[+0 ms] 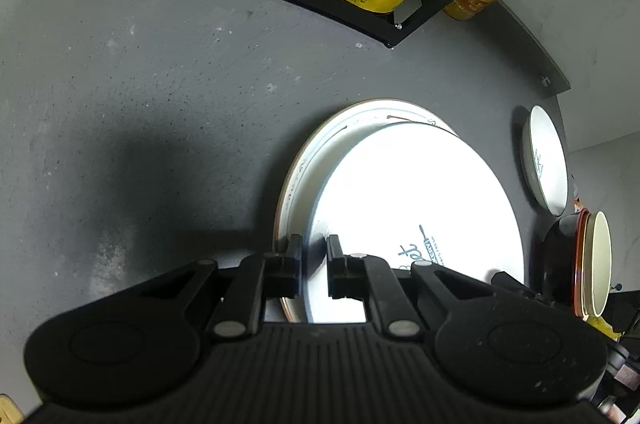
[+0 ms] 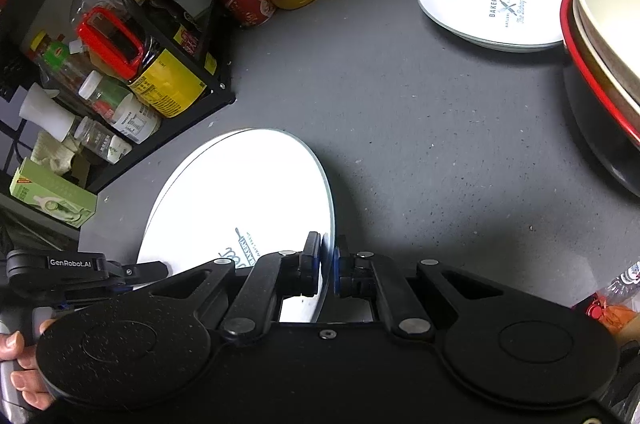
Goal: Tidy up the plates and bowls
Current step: 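Open both grippers to release the 'Sweet' plate and withdraw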
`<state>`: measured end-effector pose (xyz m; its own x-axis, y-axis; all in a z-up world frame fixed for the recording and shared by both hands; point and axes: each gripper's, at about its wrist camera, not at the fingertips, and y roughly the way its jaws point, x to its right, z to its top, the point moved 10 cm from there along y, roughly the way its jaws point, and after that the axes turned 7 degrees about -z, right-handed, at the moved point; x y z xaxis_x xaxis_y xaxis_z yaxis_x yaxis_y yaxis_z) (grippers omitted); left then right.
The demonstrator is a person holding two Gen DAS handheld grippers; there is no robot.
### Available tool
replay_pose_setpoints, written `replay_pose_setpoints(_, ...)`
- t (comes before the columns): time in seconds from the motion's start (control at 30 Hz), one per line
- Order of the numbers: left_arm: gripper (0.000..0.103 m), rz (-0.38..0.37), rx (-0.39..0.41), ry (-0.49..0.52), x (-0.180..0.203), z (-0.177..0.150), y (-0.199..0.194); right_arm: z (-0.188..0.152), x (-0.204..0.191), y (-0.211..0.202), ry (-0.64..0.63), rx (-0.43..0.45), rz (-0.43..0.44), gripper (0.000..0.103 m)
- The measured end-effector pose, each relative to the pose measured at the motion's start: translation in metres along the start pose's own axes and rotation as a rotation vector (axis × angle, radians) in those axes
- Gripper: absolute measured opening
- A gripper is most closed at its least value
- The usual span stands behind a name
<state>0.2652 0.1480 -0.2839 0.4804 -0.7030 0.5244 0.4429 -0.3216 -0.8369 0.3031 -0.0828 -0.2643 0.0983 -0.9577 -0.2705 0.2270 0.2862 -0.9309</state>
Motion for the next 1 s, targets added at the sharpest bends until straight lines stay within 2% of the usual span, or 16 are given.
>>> replay_pose_setpoints(0.13, 0.009, 0.033, -0.01, 0.025, 0.004, 0.005, -0.006, 0.001, 0.0, -0.001, -0.005, 0.006, -0.002, 0.006)
replay_pose_setpoints(0.23, 0.018, 0.037, -0.005, 0.047, 0.01, 0.008, -0.016, 0.002, -0.001, -0.001, -0.007, 0.006, -0.003, 0.006)
replay_pose_setpoints(0.3, 0.035, 0.034, 0.012, 0.053, 0.013, 0.012, -0.026, 0.001, -0.001, -0.001, -0.008, 0.008, -0.008, 0.006)
replay_pose_setpoints(0.4, 0.054, 0.035, 0.064, 0.064, 0.016, 0.018, -0.042, 0.0, 0.0, -0.001, -0.002, 0.004, -0.009, 0.006)
replay_pose_setpoints(0.5, 0.063, 0.049, 0.106, 0.069, 0.015, 0.023, -0.05, -0.001, -0.001, 0.0, -0.004, -0.003, -0.012, 0.007)
replay_pose_setpoints(0.7, 0.063, 0.069, 0.079, 0.036, -0.001, 0.013, -0.032, -0.004, -0.002, 0.002, -0.021, -0.006, -0.023, 0.008)
replay_pose_setpoints(0.87, 0.063, 0.06, 0.103, 0.049, 0.001, 0.008, -0.023, -0.007, -0.003, 0.006, -0.03, -0.02, -0.031, 0.009)
replay_pose_setpoints(0.97, 0.056, 0.062, 0.105, 0.028, 0.0, 0.007, -0.018, -0.01, -0.004, 0.01, -0.038, -0.021, -0.038, 0.014)
replay_pose_setpoints(1.0, 0.049, 0.066, 0.107, 0.022, -0.002, 0.006, -0.018, -0.01, -0.004, 0.01, -0.044, -0.02, -0.045, 0.016)
